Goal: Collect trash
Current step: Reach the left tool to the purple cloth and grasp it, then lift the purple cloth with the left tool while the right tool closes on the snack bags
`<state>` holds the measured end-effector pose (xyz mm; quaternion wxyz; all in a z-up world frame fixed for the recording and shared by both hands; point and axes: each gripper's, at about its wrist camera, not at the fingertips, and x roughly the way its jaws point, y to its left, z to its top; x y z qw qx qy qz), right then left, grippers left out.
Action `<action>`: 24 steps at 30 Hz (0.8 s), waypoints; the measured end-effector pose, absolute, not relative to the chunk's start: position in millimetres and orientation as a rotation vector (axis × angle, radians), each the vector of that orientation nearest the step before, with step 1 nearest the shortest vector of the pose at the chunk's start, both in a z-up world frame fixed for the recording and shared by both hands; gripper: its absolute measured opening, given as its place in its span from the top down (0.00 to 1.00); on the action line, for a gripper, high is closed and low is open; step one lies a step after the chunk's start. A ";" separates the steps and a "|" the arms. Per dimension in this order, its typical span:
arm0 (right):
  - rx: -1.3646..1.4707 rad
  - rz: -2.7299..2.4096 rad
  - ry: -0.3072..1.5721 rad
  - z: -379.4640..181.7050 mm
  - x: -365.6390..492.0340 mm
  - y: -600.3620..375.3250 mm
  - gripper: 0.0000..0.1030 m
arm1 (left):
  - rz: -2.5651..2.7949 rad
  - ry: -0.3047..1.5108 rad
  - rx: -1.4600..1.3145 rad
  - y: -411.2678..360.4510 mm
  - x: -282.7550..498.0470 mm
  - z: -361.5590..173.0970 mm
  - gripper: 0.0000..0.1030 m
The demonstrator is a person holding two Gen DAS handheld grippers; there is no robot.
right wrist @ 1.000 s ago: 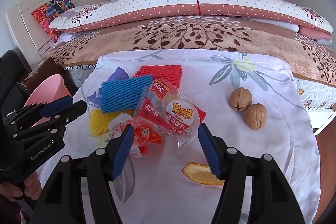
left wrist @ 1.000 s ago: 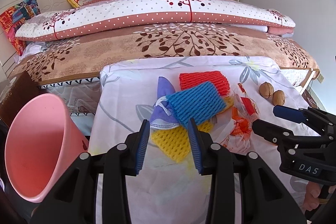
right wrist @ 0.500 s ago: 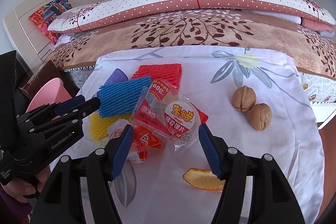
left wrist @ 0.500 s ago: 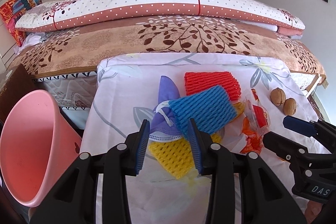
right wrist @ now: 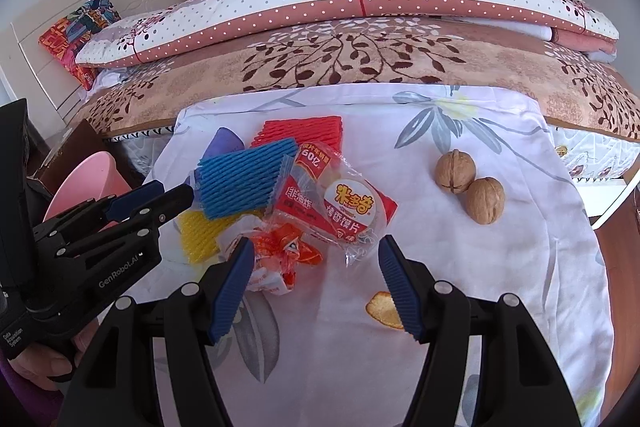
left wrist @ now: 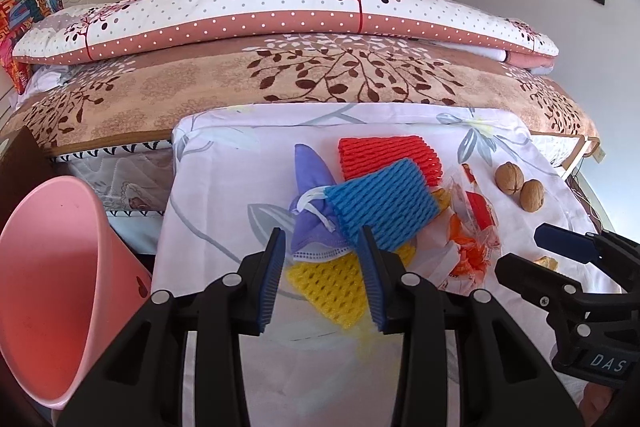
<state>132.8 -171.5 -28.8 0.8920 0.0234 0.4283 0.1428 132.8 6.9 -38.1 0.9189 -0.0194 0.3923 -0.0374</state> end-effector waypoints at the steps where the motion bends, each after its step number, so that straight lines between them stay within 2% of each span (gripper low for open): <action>1: 0.044 0.295 0.887 -28.2 131.9 -170.2 0.38 | -0.075 0.808 -0.044 9.6 132.9 -38.7 0.64; 15: 0.017 0.259 0.887 -22.3 142.8 -152.0 0.38 | -0.125 0.835 -0.064 13.8 147.7 -54.7 0.64; 18: 0.001 0.253 0.890 -25.2 148.4 -145.4 0.38 | -0.151 0.835 -0.070 15.0 149.1 -58.1 0.78; 24: 0.008 0.239 0.899 -33.0 158.5 -143.1 0.38 | -0.194 0.825 -0.087 17.6 144.3 -56.8 0.84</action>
